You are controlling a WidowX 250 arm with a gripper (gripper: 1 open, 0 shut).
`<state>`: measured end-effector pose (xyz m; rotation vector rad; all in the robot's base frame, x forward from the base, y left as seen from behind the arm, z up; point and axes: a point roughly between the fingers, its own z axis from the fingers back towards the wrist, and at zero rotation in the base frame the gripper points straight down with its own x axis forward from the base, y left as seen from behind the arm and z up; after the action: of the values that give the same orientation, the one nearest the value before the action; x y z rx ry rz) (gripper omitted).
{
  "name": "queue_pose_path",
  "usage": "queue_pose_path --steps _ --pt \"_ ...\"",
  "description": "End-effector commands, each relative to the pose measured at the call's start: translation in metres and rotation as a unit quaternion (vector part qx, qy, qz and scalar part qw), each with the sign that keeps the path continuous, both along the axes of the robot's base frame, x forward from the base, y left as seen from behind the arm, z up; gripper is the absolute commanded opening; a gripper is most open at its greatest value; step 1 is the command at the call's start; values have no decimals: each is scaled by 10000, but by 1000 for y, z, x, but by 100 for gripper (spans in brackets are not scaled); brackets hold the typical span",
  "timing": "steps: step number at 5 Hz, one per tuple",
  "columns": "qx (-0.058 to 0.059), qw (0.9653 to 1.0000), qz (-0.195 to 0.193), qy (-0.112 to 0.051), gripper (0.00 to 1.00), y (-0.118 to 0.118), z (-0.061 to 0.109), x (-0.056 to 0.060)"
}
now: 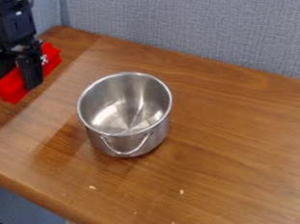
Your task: Put the red object in the metal pot
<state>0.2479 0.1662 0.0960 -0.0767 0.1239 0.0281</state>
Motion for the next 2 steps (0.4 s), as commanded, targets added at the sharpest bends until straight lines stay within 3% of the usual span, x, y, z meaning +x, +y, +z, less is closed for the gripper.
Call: queue_pose_path --steps 1,2 --pt "197 9976 -294 -602 0 -25 46 15" --pt "69 9944 -797 -697 0 -70 60 25"
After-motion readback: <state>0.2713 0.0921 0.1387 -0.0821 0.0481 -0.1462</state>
